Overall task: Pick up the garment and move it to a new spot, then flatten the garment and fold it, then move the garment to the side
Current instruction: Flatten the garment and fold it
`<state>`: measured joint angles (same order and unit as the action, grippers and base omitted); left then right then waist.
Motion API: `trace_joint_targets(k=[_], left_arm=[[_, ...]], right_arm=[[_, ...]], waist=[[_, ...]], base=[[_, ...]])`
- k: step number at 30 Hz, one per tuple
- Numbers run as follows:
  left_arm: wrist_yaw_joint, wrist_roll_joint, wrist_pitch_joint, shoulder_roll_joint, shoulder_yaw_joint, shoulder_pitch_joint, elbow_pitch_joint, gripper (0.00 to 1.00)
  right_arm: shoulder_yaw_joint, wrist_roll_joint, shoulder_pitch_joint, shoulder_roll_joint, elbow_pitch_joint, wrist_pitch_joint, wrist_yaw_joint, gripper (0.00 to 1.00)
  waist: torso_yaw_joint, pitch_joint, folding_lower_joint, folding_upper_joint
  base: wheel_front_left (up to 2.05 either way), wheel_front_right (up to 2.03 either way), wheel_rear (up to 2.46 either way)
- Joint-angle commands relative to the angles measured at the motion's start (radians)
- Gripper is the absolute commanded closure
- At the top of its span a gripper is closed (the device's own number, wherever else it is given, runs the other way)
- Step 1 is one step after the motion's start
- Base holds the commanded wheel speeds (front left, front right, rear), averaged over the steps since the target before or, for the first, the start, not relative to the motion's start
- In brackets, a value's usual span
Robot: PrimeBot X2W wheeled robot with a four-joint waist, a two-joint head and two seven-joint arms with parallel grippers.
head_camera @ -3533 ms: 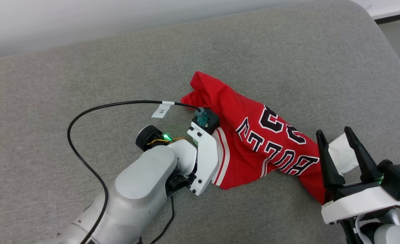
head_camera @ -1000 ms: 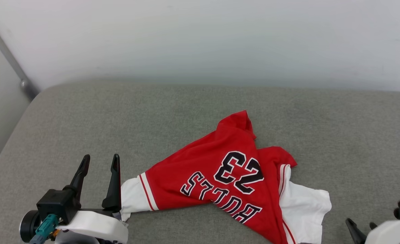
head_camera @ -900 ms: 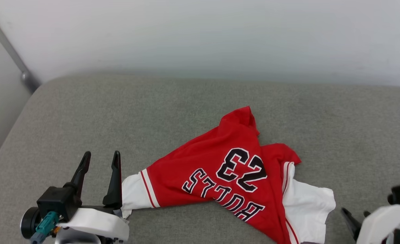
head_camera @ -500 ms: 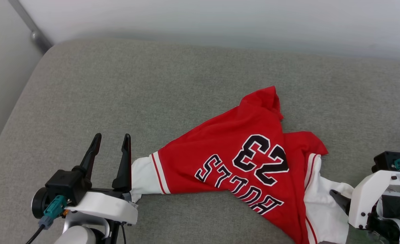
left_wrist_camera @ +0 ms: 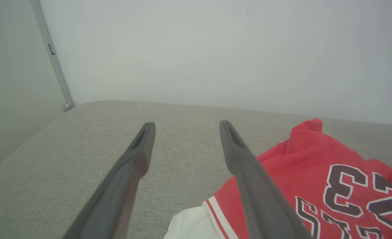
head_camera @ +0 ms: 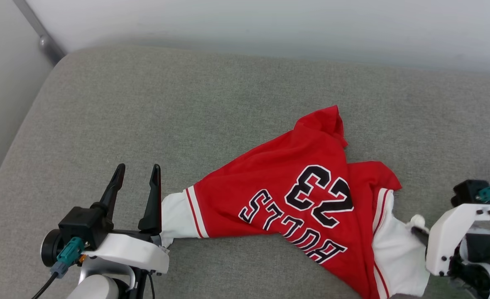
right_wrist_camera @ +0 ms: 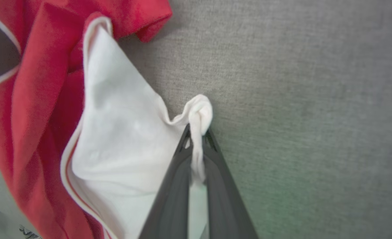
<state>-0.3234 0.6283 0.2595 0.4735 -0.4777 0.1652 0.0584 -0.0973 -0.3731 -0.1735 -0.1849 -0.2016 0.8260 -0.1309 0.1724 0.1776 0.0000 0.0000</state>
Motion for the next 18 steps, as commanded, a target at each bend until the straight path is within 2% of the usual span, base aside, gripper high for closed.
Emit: trace_joint_targets(k=[1,7,12,13,16,18], left_arm=[[0.003,-0.004,0.005,-0.001,0.004,-0.005,-0.006,0.0],[0.005,-0.004,0.006,-0.002,0.015,-0.023,-0.013,0.0],[0.006,-0.008,0.007,-0.003,0.017,-0.032,-0.01,0.0],[0.005,-0.008,0.007,-0.001,0.019,-0.034,-0.009,0.0],[0.007,-0.008,0.007,0.0,0.02,-0.033,-0.011,0.0],[0.007,-0.007,0.007,0.001,0.021,-0.034,-0.011,0.0]], right_arm=[[-0.008,0.008,-0.016,-0.016,0.02,-0.035,0.0,1.0],[-0.088,0.046,-0.008,-0.034,0.107,-0.084,0.0,1.0],[-0.255,0.08,0.038,-0.021,0.151,-0.082,0.0,1.0],[-0.372,0.085,0.069,0.002,0.132,-0.083,0.0,1.0],[-0.448,0.088,0.099,0.033,0.081,-0.096,0.0,1.0],[-0.465,0.083,0.102,0.047,0.06,-0.106,0.0,1.0]], waist=[[-0.008,-0.013,0.0,0.0],[-0.03,-0.033,0.0,0.0],[-0.044,-0.035,0.0,0.0],[-0.052,-0.029,0.0,0.0],[-0.057,-0.024,0.0,0.0],[-0.061,-0.022,0.0,0.0]], base=[[0.0,0.0,0.0],[0.0,0.0,0.0],[0.0,0.0,0.0],[0.0,0.0,0.0],[0.0,0.0,0.0],[0.0,0.0,0.0]])
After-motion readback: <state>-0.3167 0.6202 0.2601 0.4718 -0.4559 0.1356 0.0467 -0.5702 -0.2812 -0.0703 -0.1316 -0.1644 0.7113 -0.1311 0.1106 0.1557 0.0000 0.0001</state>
